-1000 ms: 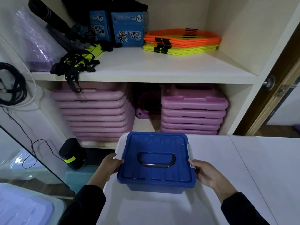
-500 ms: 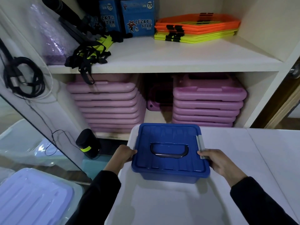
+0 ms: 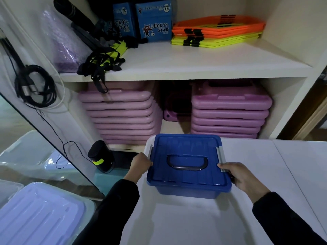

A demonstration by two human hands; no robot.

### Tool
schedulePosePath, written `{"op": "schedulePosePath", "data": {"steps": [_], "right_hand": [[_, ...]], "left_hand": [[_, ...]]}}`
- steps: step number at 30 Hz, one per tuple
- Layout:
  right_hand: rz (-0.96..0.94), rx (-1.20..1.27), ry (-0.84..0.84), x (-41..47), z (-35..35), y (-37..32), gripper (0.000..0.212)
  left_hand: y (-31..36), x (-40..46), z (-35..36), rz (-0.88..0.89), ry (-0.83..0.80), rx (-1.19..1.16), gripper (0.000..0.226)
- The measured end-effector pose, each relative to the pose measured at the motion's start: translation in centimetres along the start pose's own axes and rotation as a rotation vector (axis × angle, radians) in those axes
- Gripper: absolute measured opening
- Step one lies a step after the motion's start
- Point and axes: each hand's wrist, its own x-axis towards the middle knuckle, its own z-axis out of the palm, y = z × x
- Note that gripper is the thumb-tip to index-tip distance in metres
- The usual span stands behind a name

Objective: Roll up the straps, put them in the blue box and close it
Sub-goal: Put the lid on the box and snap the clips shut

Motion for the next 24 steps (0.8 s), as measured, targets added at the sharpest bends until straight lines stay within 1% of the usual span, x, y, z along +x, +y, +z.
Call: {"op": "schedulePosePath", "data": {"steps": [1, 2, 4, 6, 12, 17, 21, 24], "right_hand": [[-0.002, -0.006, 0.006, 0.0, 0.0, 0.0, 0.008], [-0.004, -0.006, 0.013, -0.1, 0.1, 0.0, 0.007], [-0.005, -0.003, 0.025, -0.1, 0.1, 0.1, 0.008], [-0.007, -0.002, 0.033, -0.1, 0.1, 0.2, 0.009], [-0.016, -0.009, 0.032, -0.1, 0.1, 0.2, 0.008], [-0.014, -0.015, 0.038, -0.2, 0.2, 0.2, 0.006], [-0.018, -0.016, 0.037, -0.3, 0.2, 0.1, 0.007], [-0.023, -0.017, 0.043, -0.4, 0.3, 0.0, 0.006]], "left_hand": [[0.4, -0.4, 0.2, 0.022, 0.013, 0.019, 0.013], [0.6, -0.6, 0.6, 0.042, 0.04, 0.027, 0.013], [1.0, -1.3, 1.4, 0.058, 0.092, 0.08, 0.033], [1.1, -1.6, 1.8, 0.065, 0.123, 0.128, 0.039], [1.0, -1.8, 2.2, 0.127, 0.13, 0.293, 0.035], [1.2, -2.4, 2.4, 0.226, 0.178, 0.465, 0.037], [1.2, -2.6, 3.1, 0.22, 0.224, 0.544, 0.04], [1.5, -2.9, 4.0, 0.223, 0.286, 0.623, 0.037]]}}
